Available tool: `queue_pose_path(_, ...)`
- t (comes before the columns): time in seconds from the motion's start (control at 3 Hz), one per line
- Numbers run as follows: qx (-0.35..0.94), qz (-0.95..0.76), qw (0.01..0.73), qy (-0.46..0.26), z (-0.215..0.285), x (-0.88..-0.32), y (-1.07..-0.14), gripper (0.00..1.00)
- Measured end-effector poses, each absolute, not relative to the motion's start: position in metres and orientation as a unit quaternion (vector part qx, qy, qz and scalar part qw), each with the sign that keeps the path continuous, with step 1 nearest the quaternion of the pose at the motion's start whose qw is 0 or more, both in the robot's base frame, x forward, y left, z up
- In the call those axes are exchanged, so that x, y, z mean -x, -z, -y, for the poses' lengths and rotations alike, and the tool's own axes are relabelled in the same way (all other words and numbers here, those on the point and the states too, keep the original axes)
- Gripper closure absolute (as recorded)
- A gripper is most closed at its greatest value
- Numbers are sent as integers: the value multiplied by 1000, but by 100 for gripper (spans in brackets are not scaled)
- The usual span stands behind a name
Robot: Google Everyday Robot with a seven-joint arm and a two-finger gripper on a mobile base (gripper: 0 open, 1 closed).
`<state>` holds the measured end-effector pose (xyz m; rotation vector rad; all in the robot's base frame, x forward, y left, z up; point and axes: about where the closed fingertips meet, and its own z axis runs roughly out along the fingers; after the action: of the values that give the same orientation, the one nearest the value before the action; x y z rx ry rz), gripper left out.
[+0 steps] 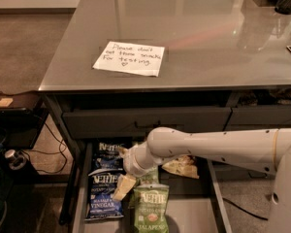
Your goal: Pick blue chip bag from middle drawer and place on counter
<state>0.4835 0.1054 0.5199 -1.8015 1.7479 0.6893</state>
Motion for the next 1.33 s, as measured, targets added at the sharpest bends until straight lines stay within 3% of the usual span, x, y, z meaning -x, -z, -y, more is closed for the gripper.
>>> queue_pose_path(1.33, 669, -632, 294, -257, -148, -481, -474, 0)
